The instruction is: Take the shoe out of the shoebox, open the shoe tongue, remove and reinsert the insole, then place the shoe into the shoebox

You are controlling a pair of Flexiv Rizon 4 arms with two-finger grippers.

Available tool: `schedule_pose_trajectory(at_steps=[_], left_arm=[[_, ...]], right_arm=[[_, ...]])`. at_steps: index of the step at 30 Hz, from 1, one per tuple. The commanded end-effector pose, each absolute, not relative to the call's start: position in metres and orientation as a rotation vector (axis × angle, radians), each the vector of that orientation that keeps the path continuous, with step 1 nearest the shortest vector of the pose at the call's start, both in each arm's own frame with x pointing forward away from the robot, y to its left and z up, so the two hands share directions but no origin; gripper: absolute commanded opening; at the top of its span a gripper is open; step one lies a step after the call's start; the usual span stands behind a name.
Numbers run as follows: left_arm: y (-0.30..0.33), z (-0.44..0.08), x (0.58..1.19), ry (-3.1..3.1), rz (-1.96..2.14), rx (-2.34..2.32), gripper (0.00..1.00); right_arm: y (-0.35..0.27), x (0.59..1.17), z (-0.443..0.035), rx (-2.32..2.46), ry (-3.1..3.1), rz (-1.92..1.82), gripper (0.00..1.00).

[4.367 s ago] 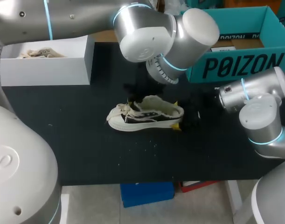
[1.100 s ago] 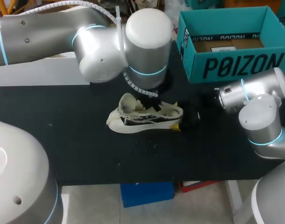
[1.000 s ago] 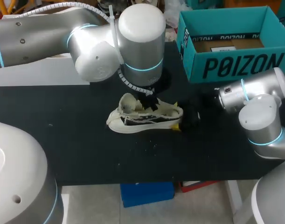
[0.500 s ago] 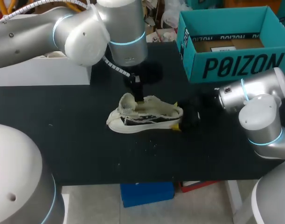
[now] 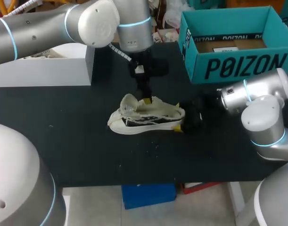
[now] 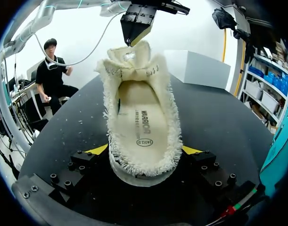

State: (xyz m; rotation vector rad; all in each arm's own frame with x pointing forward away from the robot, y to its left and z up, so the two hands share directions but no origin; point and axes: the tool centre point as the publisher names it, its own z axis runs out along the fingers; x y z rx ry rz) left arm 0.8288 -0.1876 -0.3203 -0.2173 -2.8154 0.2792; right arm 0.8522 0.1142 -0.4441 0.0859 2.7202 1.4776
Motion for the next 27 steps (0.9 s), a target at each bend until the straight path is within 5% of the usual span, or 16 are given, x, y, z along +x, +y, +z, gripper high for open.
schedule_pose_trajectory(at_steps=[1, 27], left_arm=[[-0.189, -0.335, 0.833, -2.728, 0.262, -0.185, 0.00], [-0.200, -0.377, 0.825, -2.688, 0.283, -0.103, 0.00]], right_arm=[[0.113, 0.854, -0.446, 0.088, 2.722, 1.476, 0.00], [0.113, 0.854, -0.446, 0.088, 2.722, 1.476, 0.00]])
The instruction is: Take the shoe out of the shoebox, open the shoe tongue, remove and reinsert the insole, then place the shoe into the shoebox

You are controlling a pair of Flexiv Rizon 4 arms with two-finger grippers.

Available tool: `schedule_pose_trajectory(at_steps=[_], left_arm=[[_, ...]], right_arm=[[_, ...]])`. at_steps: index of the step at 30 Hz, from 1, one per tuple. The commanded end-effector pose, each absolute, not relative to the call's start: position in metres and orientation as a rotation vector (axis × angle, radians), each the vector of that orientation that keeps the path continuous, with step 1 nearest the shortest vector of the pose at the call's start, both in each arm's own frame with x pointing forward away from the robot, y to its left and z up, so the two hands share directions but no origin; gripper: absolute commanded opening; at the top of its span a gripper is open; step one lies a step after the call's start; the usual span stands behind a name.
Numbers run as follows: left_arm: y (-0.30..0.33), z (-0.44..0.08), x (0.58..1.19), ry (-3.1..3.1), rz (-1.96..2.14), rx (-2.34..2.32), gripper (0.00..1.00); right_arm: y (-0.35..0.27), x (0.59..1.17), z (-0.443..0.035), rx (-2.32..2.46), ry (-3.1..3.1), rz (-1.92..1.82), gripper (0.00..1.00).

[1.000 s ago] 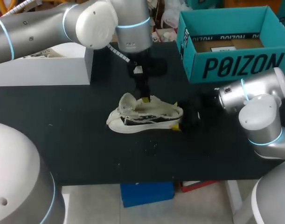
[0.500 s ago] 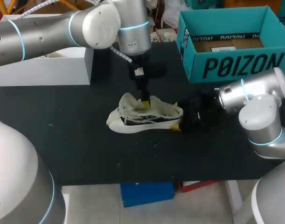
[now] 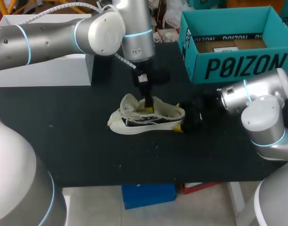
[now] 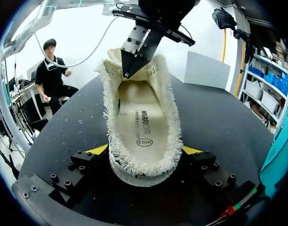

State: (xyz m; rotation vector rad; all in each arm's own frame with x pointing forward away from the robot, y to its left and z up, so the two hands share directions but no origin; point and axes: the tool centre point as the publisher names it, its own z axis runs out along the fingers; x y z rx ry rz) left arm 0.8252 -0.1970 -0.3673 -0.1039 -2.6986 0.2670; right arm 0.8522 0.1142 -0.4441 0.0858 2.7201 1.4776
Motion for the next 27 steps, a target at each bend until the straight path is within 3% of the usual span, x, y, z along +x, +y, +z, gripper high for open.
schedule_pose_trajectory(at_steps=[1, 27], left_arm=[[-0.201, -0.378, 0.824, -2.687, 0.284, -0.103, 0.00], [-0.205, -0.385, 0.815, -2.685, 0.271, -0.077, 0.00]], right_arm=[[0.113, 0.854, -0.446, 0.088, 2.722, 1.476, 0.00], [0.113, 0.854, -0.446, 0.088, 2.722, 1.476, 0.00]])
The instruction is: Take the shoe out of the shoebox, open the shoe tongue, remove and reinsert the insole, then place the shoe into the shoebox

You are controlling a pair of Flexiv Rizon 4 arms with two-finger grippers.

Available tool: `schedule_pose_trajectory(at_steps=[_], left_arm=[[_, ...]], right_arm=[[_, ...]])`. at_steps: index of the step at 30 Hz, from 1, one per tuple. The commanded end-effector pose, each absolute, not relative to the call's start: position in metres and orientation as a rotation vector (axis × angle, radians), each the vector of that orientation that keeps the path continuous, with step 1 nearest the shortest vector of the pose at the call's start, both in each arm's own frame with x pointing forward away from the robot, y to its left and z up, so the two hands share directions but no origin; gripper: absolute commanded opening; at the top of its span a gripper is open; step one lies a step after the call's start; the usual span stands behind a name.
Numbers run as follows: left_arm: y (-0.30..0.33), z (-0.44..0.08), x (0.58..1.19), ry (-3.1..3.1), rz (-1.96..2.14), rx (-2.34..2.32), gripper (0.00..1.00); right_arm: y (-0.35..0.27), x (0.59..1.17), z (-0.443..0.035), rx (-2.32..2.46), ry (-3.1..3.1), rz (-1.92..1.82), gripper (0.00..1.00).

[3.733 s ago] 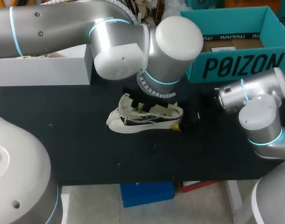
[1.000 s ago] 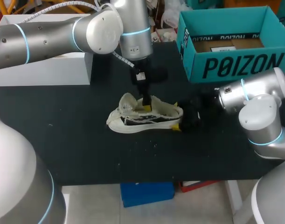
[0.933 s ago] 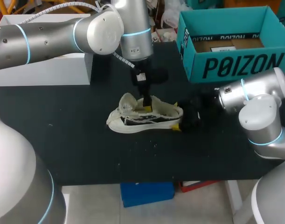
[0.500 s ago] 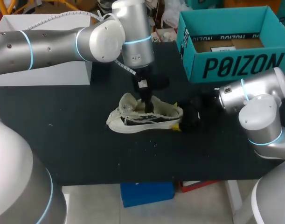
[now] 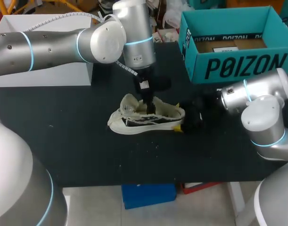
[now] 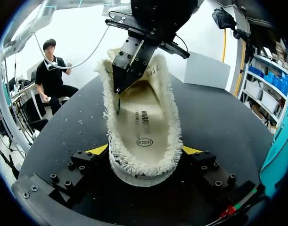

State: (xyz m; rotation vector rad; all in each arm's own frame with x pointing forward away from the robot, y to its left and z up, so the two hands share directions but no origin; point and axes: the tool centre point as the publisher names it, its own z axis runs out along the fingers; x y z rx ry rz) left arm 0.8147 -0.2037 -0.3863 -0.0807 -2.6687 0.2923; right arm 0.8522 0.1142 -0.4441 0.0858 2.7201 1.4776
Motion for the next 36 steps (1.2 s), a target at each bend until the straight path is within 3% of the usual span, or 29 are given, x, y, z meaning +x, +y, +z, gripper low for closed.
schedule_pose_trajectory(at_steps=[1, 35, 36], left_arm=[[-0.205, -0.385, 0.815, -2.684, 0.274, -0.081, 0.00], [-0.212, -0.415, 0.804, -2.735, 0.170, 0.020, 0.00], [-0.212, -0.415, 0.804, -2.739, 0.170, 0.022, 0.09]], right_arm=[[0.113, 0.854, -0.446, 0.088, 2.722, 1.476, 0.00], [0.113, 0.854, -0.446, 0.088, 2.722, 1.476, 0.00], [0.113, 0.854, -0.446, 0.088, 2.722, 1.476, 0.00]])
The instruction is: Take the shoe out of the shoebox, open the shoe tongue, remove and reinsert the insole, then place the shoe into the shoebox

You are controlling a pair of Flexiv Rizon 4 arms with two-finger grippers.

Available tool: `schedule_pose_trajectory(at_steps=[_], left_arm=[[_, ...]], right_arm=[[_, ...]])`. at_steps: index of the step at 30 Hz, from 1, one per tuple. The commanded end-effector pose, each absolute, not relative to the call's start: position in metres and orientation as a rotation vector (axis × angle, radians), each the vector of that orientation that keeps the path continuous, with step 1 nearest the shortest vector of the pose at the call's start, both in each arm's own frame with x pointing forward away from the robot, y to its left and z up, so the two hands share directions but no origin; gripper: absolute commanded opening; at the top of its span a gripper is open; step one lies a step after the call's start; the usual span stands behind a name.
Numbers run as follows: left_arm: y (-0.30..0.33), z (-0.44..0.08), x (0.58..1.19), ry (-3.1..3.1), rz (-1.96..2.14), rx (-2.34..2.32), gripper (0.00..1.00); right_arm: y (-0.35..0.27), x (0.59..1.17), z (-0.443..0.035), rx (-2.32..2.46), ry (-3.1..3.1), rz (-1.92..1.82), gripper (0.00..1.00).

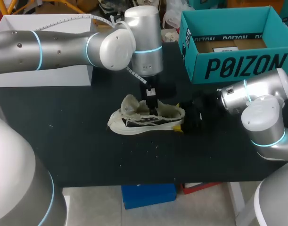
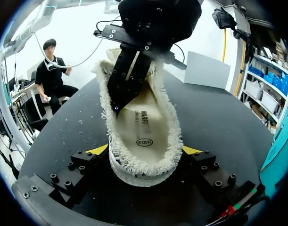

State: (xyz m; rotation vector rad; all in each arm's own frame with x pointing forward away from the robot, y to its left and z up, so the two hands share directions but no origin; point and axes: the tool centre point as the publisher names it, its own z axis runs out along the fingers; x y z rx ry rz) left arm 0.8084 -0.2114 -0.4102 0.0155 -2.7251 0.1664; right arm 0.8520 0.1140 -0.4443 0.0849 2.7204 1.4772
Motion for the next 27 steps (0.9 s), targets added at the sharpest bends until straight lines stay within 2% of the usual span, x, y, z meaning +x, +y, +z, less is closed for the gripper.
schedule_pose_trajectory(at_steps=[1, 2, 6, 17, 25, 27], left_arm=[[-0.211, -0.414, 0.803, -2.740, 0.172, 0.023, 0.25], [-0.211, -0.414, 0.803, -2.741, 0.177, 0.023, 0.35], [-0.209, -0.411, 0.804, -2.776, 0.169, 0.045, 0.40], [-0.206, -0.415, 0.802, -2.959, 0.064, 0.202, 0.31], [-0.197, -0.424, 0.800, -3.196, -0.088, 0.432, 0.35], [-0.194, -0.425, 0.801, -3.249, -0.098, 0.504, 0.33]], right_arm=[[0.113, 0.854, -0.446, 0.088, 2.722, 1.476, 0.00], [0.113, 0.854, -0.446, 0.088, 2.722, 1.476, 0.00], [0.113, 0.854, -0.446, 0.088, 2.722, 1.476, 0.00], [0.113, 0.854, -0.446, 0.088, 2.722, 1.476, 0.00], [0.113, 0.854, -0.446, 0.088, 2.722, 1.476, 0.00], [0.113, 0.854, -0.446, 0.088, 2.722, 1.476, 0.00]])
